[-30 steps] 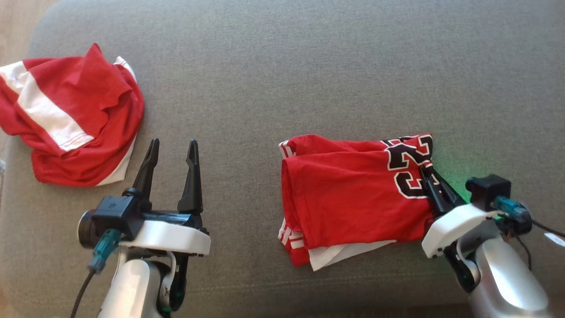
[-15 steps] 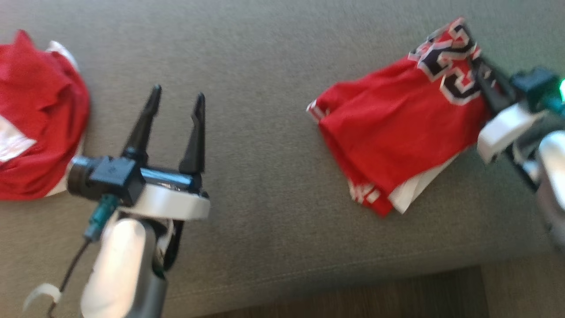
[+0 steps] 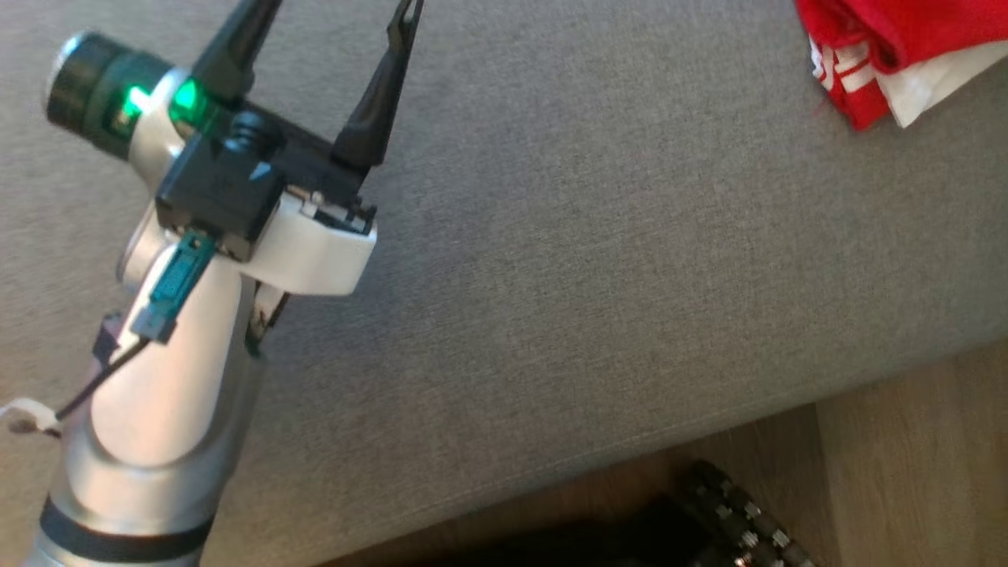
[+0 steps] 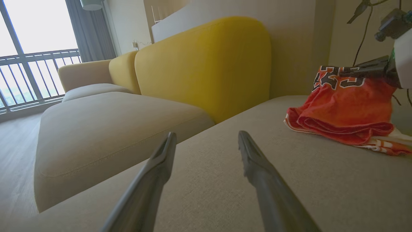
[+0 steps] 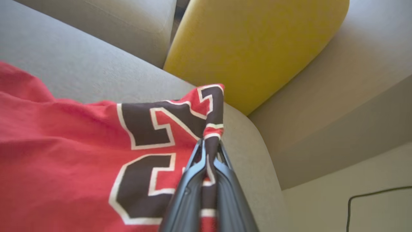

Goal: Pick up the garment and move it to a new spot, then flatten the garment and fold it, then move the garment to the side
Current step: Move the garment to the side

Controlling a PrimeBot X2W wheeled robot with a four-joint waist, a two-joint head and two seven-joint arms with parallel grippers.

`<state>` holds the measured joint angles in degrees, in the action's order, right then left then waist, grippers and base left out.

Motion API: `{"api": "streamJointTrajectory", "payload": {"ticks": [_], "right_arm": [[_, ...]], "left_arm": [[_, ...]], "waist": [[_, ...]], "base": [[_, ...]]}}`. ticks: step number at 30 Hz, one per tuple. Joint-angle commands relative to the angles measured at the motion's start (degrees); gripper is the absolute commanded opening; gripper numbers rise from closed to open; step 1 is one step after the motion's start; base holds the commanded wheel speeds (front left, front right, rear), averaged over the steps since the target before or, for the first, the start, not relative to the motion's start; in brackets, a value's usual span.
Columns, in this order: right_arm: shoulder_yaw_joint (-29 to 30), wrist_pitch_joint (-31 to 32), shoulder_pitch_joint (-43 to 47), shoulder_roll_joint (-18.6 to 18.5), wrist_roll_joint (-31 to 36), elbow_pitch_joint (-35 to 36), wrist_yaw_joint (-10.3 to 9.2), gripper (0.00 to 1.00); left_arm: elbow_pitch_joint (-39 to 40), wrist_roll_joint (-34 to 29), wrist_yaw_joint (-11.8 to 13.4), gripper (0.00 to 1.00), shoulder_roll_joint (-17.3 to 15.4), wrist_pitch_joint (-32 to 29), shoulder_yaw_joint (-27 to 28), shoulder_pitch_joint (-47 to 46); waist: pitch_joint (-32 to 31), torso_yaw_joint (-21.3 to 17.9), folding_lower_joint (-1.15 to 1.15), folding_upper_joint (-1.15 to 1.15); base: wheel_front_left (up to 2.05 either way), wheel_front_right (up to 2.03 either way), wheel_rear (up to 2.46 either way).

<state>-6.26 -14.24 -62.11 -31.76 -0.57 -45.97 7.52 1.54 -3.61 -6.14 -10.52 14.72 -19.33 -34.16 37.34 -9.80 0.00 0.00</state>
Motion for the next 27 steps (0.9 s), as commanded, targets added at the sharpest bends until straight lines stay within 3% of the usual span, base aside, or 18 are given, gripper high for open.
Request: {"api": "streamJointTrajectory", "payload": {"ticks": [1,8,27], "right_arm": [[0.5,-0.68,-0.34,-1.0,0.4,0.49,-0.03,0.0],[2.3,-0.74,-0.99,-1.38,0.21,3.98,-0.03,0.0],[5.66,-0.75,0.6,-2.64,0.36,2.51,-0.03,0.0]], "left_arm": [[2.5,0.27,-0.41,1.0,-1.49,0.15,1.18,-1.58],[5.95,1.23,-0.58,1.0,-2.5,-1.09,0.87,-3.72],[6.45,3.82,1.68,1.0,-1.61,0.06,0.94,-1.05]], "waist": [[3.89,-2.72,0.0,0.0],[5.83,-2.75,0.0,0.0],[3.81,-0.06,0.0,0.0]], "base": [[0.0,0.0,0.0],[0.0,0.0,0.0],[0.0,0.0,0.0]]}}
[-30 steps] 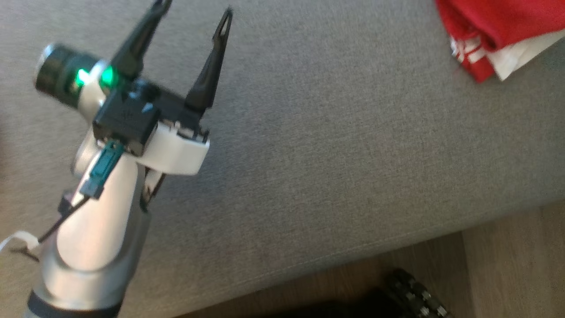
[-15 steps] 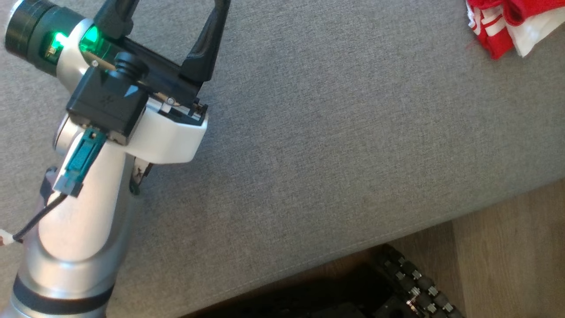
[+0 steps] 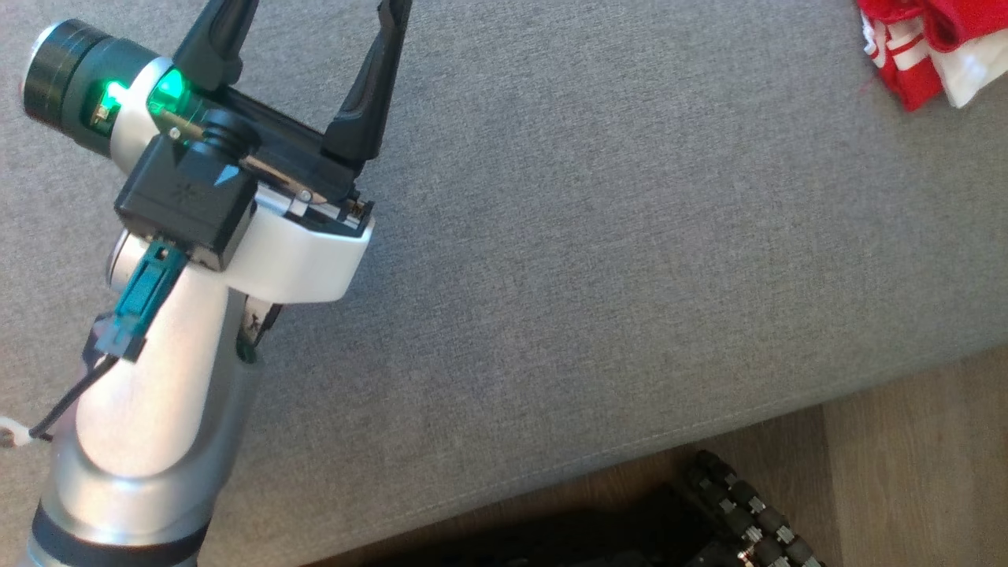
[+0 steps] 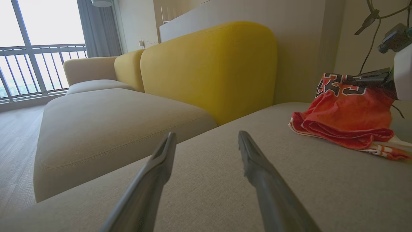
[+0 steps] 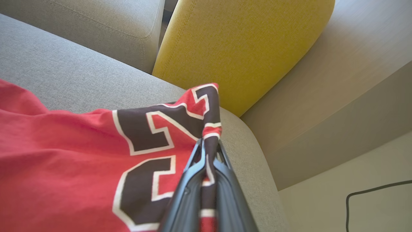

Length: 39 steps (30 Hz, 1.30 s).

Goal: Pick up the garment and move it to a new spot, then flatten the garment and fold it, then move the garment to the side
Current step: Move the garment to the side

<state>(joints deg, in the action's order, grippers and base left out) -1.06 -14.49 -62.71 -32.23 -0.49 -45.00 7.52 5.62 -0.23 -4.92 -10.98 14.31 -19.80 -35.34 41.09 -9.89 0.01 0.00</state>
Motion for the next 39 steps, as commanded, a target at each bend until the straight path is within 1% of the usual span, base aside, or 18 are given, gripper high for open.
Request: {"api": "streamJointTrajectory", "payload": {"ticks": [1,17,21,22,23,26,27,30,33,39], "right_arm": [[0.5,-0.51,1.24,-2.15,0.41,1.66,-0.03,0.0],[2.28,-0.51,2.17,-2.66,0.09,1.81,-0.03,0.0],[1.84,-0.51,2.48,-2.75,0.25,1.03,-0.03,0.0],[1.25,-0.51,2.55,-2.72,0.13,1.51,-0.03,0.68],[0.64,-0.51,2.86,-2.4,-0.78,1.54,-0.03,1.0],[-1.79,-0.51,4.49,-2.52,-2.99,1.62,-0.03,1.0],[-1.79,-0.51,4.49,-2.52,-2.99,1.62,-0.03,1.0],[-3.9,-0.51,6.75,-3.09,-4.69,3.15,-0.03,1.0],[-5.54,-0.51,8.57,-2.82,-5.5,4.25,-0.03,1.0],[-8.04,-0.51,10.02,-0.29,-6.78,6.03,-0.03,1.0]], "left_arm": [[2.45,0.46,0.51,1.0,-1.19,0.49,1.38,0.16],[1.97,1.34,1.31,1.0,-1.11,0.66,0.81,-0.2],[1.93,1.67,1.42,1.0,-0.92,0.67,0.61,-0.24],[1.85,1.81,1.43,1.0,-0.8,0.68,0.53,-0.24],[1.67,1.98,1.44,1.0,-0.64,0.68,0.46,-0.22],[0.92,2.66,1.61,1.0,0.24,0.68,0.24,0.05],[0.92,2.66,1.61,1.0,0.24,0.68,0.24,0.05],[0.5,3.71,1.93,1.0,1.75,0.68,0.14,1.13],[-0.4,4.98,2.47,1.0,2.62,0.68,1.21,3.28],[-0.4,6.34,3.34,1.0,3.72,0.68,4.43,7.5]], "waist": [[0.19,0.06,-0.01,0.0],[0.24,0.47,-0.01,0.0],[-0.33,0.74,-0.01,0.0],[-0.53,0.86,-0.01,0.0],[-0.85,1.0,-0.01,0.0],[-2.52,1.76,-0.01,0.0],[-2.52,1.76,-0.01,0.0],[-5.64,2.95,-0.01,0.0],[-8.82,3.68,-0.01,0.0],[-15.08,5.79,-0.01,0.0]], "base": [[0.0,0.0,0.0],[0.0,0.0,0.0],[0.0,0.0,0.0],[0.0,0.0,0.0],[0.0,0.0,0.0],[0.0,0.0,0.0],[0.0,0.0,0.0],[0.0,0.0,0.0],[0.0,0.0,0.0],[0.0,0.0,0.0]]}}
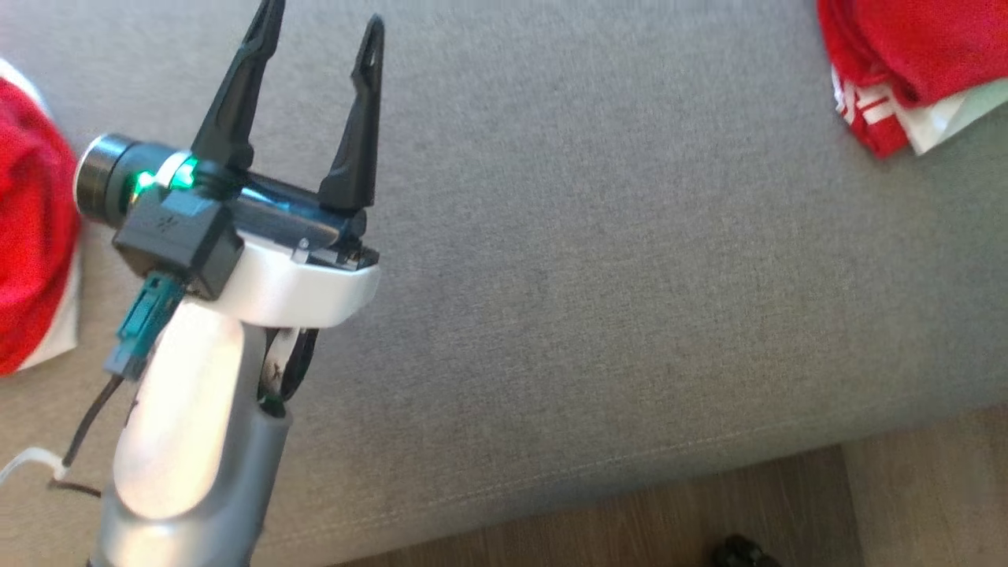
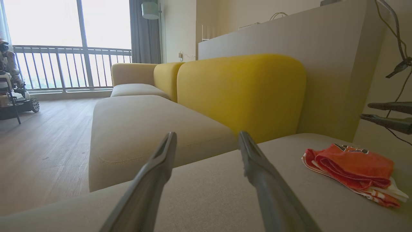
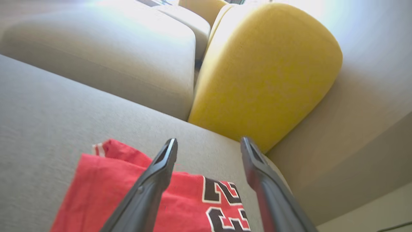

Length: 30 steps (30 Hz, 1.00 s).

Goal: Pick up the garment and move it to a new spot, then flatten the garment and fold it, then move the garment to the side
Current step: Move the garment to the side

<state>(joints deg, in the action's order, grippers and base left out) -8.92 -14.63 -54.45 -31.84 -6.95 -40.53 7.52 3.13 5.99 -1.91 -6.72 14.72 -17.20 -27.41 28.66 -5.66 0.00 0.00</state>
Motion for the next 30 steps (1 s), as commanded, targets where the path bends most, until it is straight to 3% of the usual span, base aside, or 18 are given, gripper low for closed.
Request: {"api": "streamJointTrajectory", "payload": {"ticks": [1,9,17,23,30], "right_arm": [[-0.69,-0.37,2.19,-0.21,-0.51,2.05,-0.03,1.0],[-3.17,-0.37,7.8,4.44,-3.9,8.45,-0.03,1.0],[1.64,-0.37,18.76,12.65,-8.04,18.35,-0.03,1.0],[5.9,-0.37,28.42,19.85,-5.24,25.67,-0.03,1.0],[9.45,-0.37,38.5,25.07,-0.39,32.65,-0.03,1.0]], "left_arm": [[2.26,0.3,0.47,1.0,-0.31,0.28,2.43,0.36],[3.19,1.06,1.08,1.0,1.43,0.28,7.23,6.36],[1.22,2.4,1.28,1.0,3.27,0.28,9.33,12.74],[-0.74,4.97,2.15,1.0,3.78,0.28,9.29,16.57],[-2.38,7.3,3.96,1.0,3.82,0.28,6.34,18.86]], "waist": [[-3.67,2.04,0.0,0.0],[-11.27,5.59,0.0,0.0],[-16.69,8.79,0.0,0.0],[-18.95,10.79,0.0,0.0],[-20.45,12.8,0.0,0.0]], "base": [[0.0,0.0,0.0],[0.0,0.0,0.0],[0.0,0.0,0.0],[0.0,0.0,0.0],[0.0,0.0,0.0]]}}
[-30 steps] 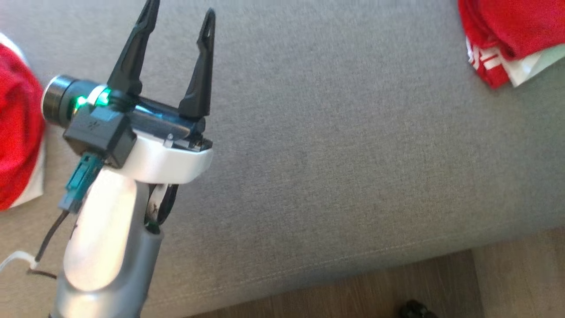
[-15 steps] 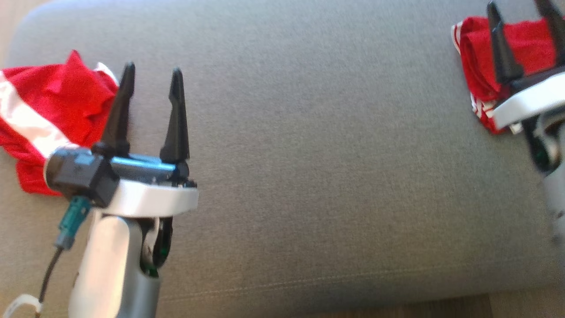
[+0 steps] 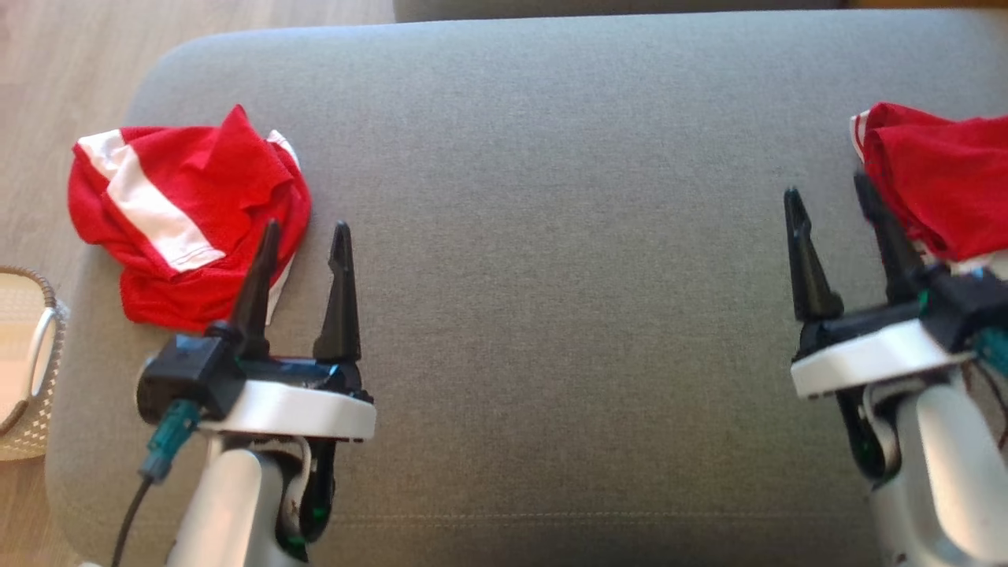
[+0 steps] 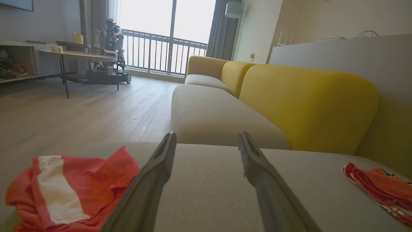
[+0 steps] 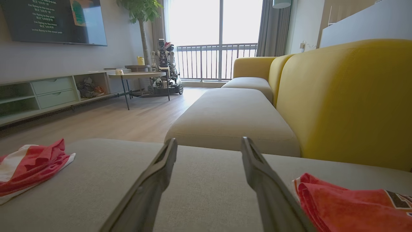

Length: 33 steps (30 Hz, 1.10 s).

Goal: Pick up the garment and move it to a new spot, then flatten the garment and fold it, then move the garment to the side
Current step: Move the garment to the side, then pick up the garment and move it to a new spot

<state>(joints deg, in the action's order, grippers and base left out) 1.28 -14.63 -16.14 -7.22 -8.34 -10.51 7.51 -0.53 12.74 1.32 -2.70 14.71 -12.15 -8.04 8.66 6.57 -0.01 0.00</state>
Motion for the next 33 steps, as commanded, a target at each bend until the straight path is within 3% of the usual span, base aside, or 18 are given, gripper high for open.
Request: {"api": "streamJointTrajectory", "payload": {"ticks": [1,8,22,33], "right_arm": [[-0.15,-0.37,1.29,1.06,1.3,3.13,-0.02,1.0],[2.06,-0.37,4.95,3.68,1.54,5.5,-0.02,1.0],[2.51,-0.37,6.05,4.31,2.38,4.46,-0.02,1.0],[-1.64,-0.37,7.12,4.34,0.79,4.04,-0.02,1.0]], "left_arm": [[0.95,1.02,1.19,1.0,-0.2,0.29,0.88,-0.2],[0.19,1.43,3.06,1.0,-0.19,0.29,-1.16,1.36],[-0.22,0.5,2.79,1.0,-0.18,0.29,-1.28,1.08],[-0.01,0.37,2.99,1.0,-0.18,0.29,-1.02,1.15]], "waist": [[-0.75,0.78,0.01,0.0],[-1.9,0.9,0.01,0.0],[-2.06,1.65,0.01,0.0],[-2.22,10.79,0.01,0.0]], "base": [[0.0,0.0,0.0],[0.0,0.0,0.0],[0.0,0.0,0.0],[0.0,0.0,0.0]]}}
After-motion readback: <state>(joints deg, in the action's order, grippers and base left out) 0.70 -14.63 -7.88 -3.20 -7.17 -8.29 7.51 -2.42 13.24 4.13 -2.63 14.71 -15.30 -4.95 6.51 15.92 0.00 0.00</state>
